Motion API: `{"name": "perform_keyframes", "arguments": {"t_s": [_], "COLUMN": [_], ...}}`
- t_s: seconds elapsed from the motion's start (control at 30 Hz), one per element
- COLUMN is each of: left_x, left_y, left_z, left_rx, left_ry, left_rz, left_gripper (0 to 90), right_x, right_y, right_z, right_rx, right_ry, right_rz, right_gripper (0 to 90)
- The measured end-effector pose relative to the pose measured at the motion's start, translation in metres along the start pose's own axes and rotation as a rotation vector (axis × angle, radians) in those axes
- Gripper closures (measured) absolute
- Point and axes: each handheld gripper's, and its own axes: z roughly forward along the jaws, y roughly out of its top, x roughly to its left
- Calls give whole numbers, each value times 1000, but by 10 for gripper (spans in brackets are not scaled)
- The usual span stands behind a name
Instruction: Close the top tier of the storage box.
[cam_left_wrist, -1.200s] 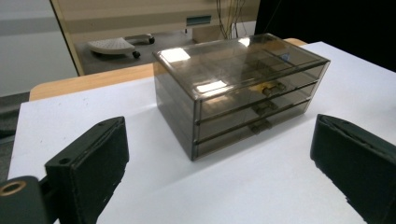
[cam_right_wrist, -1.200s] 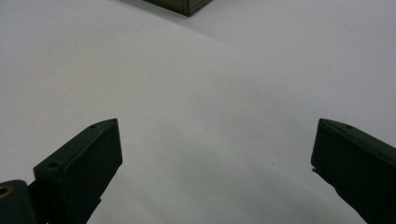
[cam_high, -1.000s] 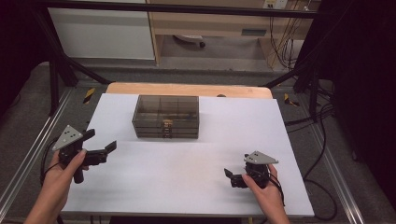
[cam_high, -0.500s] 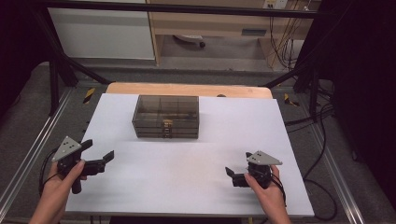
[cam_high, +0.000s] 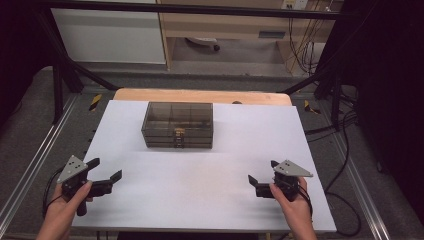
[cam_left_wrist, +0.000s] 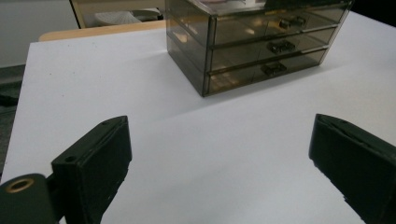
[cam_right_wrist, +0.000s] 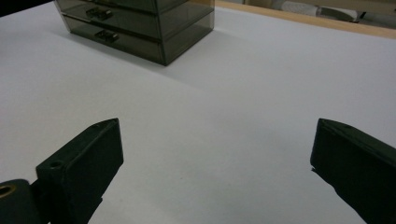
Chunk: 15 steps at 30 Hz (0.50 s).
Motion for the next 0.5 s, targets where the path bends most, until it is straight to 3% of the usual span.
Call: {"name": "perform_keyframes", "arguments": {"t_s": [0.5], "left_x": [0], "left_y": [-8], "left_z": [-2], "left_rx": [0], "left_ry": [-19], "left_rz": [-7], "left_gripper": [53], "right_x": [-24], "right_y": [-4], "right_z": [-12], "right_rx": [-12], "right_ry": [-53], "right_rz": [38], "right_gripper": [29]}}
